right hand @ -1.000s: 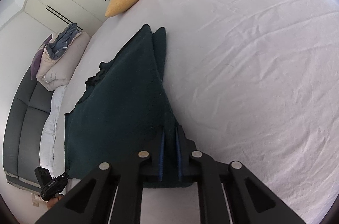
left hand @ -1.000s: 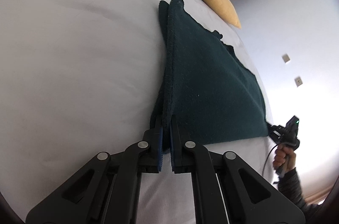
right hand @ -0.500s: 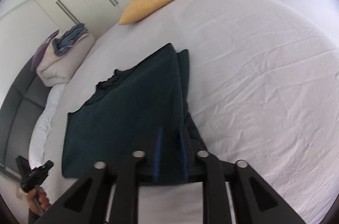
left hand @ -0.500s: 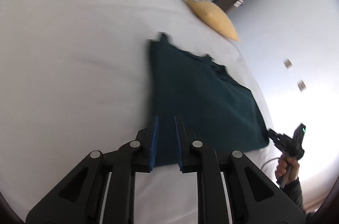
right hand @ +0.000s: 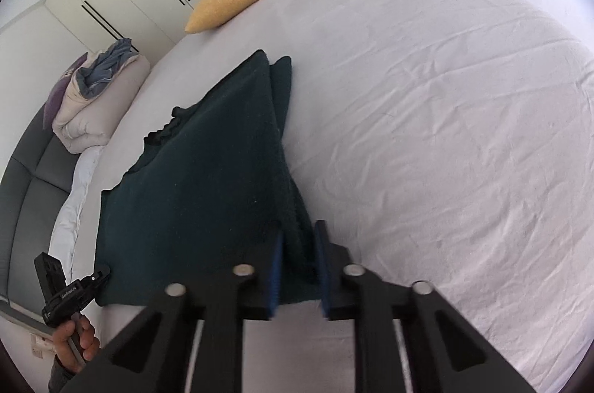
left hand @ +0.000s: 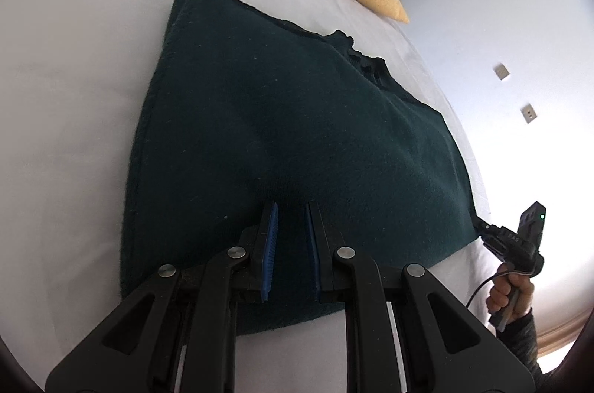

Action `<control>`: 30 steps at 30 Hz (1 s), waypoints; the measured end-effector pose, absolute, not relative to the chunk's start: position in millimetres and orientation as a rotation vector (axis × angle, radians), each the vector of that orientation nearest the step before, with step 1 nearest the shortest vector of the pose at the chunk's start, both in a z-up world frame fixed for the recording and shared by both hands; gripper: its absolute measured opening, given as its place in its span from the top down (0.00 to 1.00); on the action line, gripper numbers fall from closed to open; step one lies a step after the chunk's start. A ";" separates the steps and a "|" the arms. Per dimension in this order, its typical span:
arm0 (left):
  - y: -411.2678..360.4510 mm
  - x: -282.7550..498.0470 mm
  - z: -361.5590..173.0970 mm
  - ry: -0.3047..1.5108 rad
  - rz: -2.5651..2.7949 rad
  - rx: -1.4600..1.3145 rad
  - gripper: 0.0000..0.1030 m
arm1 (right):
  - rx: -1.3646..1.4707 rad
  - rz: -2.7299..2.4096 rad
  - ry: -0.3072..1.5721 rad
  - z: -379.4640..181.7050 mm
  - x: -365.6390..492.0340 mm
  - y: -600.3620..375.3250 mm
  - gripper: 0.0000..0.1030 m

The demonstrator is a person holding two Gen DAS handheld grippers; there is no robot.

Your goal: Fold small clothes

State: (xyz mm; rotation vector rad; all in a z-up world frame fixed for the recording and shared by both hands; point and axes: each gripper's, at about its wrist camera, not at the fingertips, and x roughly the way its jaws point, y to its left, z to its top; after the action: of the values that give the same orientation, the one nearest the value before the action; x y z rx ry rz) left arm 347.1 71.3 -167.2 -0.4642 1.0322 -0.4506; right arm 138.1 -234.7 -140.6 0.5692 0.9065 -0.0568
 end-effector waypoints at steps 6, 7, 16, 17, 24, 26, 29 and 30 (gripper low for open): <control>72.0 349.2 -168.6 1.031 -0.456 -0.461 0.86 | 0.591 -0.057 0.920 -143.0 131.1 -235.3 0.92; 71.6 349.8 -168.8 1.029 -0.457 -0.456 0.86 | 0.602 -0.057 0.921 -144.2 129.9 -236.7 0.92; 74.4 347.4 -167.4 1.031 -0.459 -0.448 0.86 | 0.631 -0.047 0.908 -156.7 125.0 -241.7 0.91; 72.6 346.4 -162.6 1.029 -0.450 -0.427 0.86 | 0.634 -0.056 0.911 -153.5 124.6 -242.5 0.84; 59.4 359.6 -121.9 0.914 -0.462 -0.387 0.86 | 0.563 -0.010 0.821 -93.5 144.5 -214.2 0.61; 47.8 374.5 -121.6 0.906 -0.455 -0.353 0.86 | 0.585 0.135 0.829 -92.5 169.8 -188.3 0.61; 36.4 399.6 -128.5 0.918 -0.416 -0.336 0.86 | 0.658 0.364 0.853 -110.0 217.2 -148.3 0.61; 35.2 409.9 -132.6 0.929 -0.389 -0.339 0.86 | 0.682 0.391 0.893 -122.1 235.8 -135.0 0.61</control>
State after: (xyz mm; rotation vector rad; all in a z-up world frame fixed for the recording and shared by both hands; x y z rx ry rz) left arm 409.9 35.2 -132.6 -0.3391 0.9288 -0.3885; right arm 235.8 -135.0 -122.1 0.6815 0.8931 0.3915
